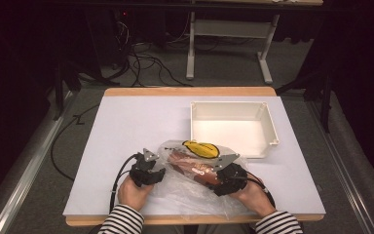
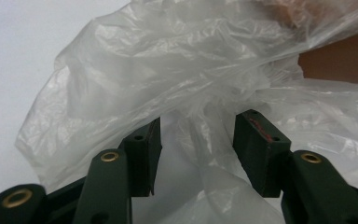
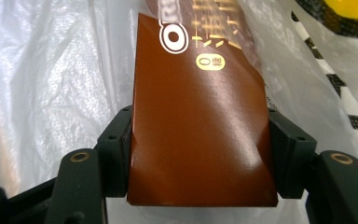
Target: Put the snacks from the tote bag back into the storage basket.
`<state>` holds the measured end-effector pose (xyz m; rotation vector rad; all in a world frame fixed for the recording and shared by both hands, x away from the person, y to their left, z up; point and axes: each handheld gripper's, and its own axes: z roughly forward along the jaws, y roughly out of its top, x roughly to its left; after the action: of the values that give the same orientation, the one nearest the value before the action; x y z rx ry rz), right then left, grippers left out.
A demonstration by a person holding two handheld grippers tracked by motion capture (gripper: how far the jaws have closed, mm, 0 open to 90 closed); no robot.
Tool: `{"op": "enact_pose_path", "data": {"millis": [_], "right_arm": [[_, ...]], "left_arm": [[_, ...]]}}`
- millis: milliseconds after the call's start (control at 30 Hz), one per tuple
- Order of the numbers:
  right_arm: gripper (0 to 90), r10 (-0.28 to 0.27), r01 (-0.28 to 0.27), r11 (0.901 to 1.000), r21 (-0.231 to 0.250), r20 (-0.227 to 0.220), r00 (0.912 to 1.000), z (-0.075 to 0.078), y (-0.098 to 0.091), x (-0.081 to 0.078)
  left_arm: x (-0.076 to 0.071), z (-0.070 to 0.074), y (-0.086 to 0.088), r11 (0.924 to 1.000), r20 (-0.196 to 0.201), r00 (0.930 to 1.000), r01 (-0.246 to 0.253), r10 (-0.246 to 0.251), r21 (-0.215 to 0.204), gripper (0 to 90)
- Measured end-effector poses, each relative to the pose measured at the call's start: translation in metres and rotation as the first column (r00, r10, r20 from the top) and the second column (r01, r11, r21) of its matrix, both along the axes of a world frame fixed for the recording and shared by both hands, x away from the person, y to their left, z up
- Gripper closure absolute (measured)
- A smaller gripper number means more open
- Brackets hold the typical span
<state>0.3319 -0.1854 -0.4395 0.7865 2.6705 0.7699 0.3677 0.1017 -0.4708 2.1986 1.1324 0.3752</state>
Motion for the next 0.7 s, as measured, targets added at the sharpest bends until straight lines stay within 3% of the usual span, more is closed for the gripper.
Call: {"op": "enact_pose_path", "data": {"millis": [367, 700], "right_arm": [[37.8, 0.027, -0.027, 0.9991, 0.033, -0.007, 0.9996, 0.007, -0.008, -0.013], [37.9, 0.053, -0.053, 0.9977, 0.044, 0.001, 0.9986, 0.014, -0.014, -0.027]], "left_arm": [[0.002, 0.001, 0.002, 0.9995, -0.018, 0.9996, -0.021, 0.021, -0.024, 52.3], [0.004, 0.001, 0.002, 0.9992, -0.017, 0.9993, -0.035, 0.035, -0.017, 53.0]]}}
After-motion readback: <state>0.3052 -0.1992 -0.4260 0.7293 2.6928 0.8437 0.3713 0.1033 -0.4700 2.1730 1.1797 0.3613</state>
